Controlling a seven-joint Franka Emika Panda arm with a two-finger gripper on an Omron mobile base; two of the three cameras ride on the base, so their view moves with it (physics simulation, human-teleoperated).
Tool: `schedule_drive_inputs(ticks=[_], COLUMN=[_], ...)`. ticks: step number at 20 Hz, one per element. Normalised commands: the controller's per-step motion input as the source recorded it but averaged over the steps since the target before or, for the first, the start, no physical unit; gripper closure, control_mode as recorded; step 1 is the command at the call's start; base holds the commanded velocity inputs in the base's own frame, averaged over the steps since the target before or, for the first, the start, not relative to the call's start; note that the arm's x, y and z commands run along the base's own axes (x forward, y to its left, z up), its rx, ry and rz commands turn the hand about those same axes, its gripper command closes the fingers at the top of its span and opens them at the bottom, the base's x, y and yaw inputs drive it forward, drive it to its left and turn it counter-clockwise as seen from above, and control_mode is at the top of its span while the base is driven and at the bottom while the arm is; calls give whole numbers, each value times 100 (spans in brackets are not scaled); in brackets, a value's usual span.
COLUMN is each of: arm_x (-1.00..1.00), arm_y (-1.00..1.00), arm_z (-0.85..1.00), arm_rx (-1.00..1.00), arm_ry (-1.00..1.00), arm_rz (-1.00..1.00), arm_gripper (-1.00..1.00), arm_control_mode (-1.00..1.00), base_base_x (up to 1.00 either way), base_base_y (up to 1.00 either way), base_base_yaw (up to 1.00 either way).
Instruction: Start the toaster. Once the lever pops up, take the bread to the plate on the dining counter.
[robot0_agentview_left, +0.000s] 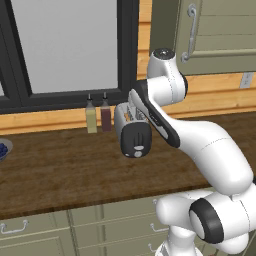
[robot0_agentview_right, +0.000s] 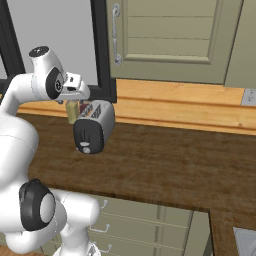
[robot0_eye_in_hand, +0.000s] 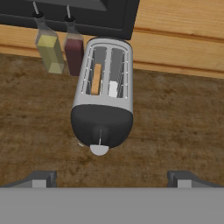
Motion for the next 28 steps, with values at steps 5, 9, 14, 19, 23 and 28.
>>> schedule_drive_inputs(ticks=[5, 9, 14, 19, 23, 28], arm_x=[0, 0, 0, 0, 0, 0], arm_y=[0, 0, 0, 0, 0, 0], arm_z=[0, 0, 0, 0, 0, 0], arm_rx=[0, 0, 0, 0, 0, 0], arm_ry=[0, 0, 0, 0, 0, 0], arm_rz=[0, 0, 0, 0, 0, 0], arm_gripper=[-100, -100, -100, -100, -100, -100], arm_control_mode=[-100, -100, -100, -100, -100, -100], base_base_x=[0, 0, 0, 0, 0, 0], base_base_y=[0, 0, 0, 0, 0, 0], base_base_yaw=[0, 0, 0, 0, 0, 0])
